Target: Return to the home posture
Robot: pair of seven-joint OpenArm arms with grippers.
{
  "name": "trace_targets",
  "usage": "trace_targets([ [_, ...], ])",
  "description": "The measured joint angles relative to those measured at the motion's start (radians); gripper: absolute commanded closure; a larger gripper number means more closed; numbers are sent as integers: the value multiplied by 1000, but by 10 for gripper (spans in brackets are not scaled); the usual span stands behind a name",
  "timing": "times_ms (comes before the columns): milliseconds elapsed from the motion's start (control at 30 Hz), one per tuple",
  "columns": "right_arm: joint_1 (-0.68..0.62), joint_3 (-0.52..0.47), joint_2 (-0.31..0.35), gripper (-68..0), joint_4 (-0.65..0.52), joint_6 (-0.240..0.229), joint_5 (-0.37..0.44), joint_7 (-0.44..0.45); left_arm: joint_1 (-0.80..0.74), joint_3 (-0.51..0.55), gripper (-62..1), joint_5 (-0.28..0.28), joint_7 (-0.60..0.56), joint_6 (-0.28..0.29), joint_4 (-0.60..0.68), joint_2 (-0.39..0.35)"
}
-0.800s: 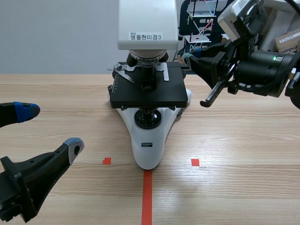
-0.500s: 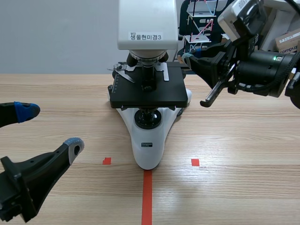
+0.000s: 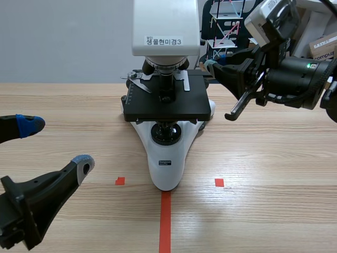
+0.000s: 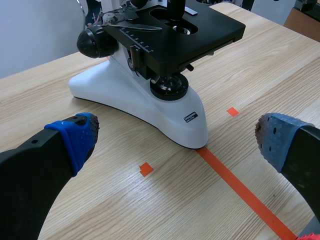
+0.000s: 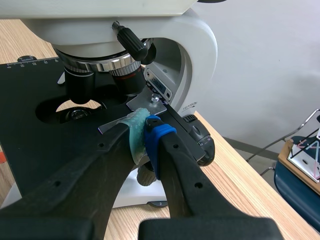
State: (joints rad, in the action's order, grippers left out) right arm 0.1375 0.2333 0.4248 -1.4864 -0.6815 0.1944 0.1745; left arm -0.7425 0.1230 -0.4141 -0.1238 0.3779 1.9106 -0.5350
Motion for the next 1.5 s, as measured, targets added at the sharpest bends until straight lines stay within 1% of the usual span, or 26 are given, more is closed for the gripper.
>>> trace_targets([
  [100,-6,0,11,-51,-1,0,1,2,0,0,-623,0,0,0,0,0],
  [200,-46,0,57,-56,-13,0,4,28,0,0,-623,0,0,0,0,0],
  [300,-133,-21,117,-60,-53,0,4,86,0,0,-623,0,0,0,0,0],
  [400,-246,-90,155,-123,-105,0,7,143,0,0,-623,0,0,0,0,0],
  [500,-373,-183,177,-212,-158,1,8,220,0,0,-623,0,0,0,0,0],
  [600,-500,-259,182,-327,-186,4,8,331,0,0,-623,0,0,0,0,0],
  [667,-584,-292,182,-436,-187,4,8,438,0,0,-623,0,0,0,0,0],
  [700,-625,-306,182,-502,-187,4,13,485,0,0,-623,0,0,0,0,0],
  [767,-704,-324,182,-625,-187,4,67,564,0,0,-623,-1,1,0,0,0],
  [800,-740,-328,182,-659,-187,5,96,605,0,0,-623,-1,4,0,0,0],
  [833,-773,-331,182,-677,-187,5,116,644,0,0,-623,-1,4,0,0,0],
  [900,-827,-332,182,-679,-187,5,123,692,0,0,-623,-2,4,0,0,0],
  [967,-870,-332,182,-679,-187,4,113,684,0,0,-623,-2,4,0,0,0],
  [1067,-907,-331,182,-679,-186,4,68,657,0,0,-623,-2,4,0,0,0],
  [1100,-911,-331,182,-679,-186,4,56,655,0,0,-623,-2,5,0,0,0],
  [1500,-900,-330,182,-679,-186,5,60,657,0,0,-623,-2,4,0,0,0],
])
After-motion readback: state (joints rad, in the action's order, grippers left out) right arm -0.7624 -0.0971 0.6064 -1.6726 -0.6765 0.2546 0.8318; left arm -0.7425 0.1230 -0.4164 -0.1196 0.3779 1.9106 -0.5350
